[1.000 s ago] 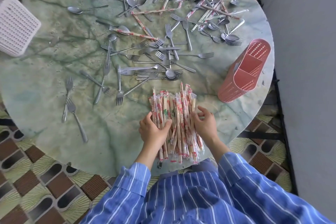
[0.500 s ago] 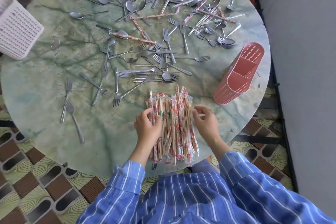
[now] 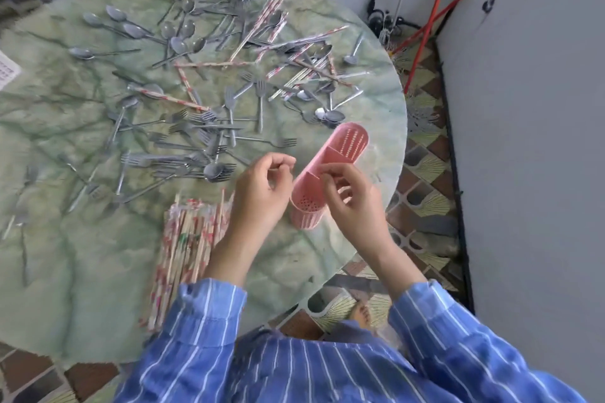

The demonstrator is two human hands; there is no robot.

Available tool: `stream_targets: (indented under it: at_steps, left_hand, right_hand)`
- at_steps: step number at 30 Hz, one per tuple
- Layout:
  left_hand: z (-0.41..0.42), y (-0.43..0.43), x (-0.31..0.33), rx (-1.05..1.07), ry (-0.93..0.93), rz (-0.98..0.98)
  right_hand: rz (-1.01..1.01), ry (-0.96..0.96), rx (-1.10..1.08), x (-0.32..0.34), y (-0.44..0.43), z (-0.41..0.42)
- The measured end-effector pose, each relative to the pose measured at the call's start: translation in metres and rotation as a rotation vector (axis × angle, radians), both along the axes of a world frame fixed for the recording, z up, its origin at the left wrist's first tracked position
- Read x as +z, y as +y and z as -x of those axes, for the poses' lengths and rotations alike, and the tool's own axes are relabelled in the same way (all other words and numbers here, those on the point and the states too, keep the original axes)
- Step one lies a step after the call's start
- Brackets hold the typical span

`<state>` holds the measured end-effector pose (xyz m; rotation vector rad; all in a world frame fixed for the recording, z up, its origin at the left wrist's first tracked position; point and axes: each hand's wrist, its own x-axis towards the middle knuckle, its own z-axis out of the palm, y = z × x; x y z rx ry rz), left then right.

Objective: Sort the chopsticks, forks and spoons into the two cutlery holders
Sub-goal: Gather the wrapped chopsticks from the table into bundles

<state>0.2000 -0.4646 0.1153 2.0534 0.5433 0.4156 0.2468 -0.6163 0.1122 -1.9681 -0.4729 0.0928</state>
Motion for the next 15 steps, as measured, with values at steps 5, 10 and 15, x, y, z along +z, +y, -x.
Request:
stream_targets:
  at_steps: [5, 10, 15]
  left_hand:
    - [-0.046, -0.054, 0.011, 0.049, 0.092, -0.432]
    - [-0.088, -0.086, 0.016, 0.067, 0.111, -0.461]
    - [-0.143, -0.09, 0.022, 0.087, 0.178, -0.466]
  right_hand:
    - [0.241, -0.133, 0.018, -0.004, -0.071, -0.066]
    - [0.295, -0.205, 0.024, -0.004, -0.112, -0.121]
    - [0.283, -0.217, 0.065, -0.01, -0.123, -0.18]
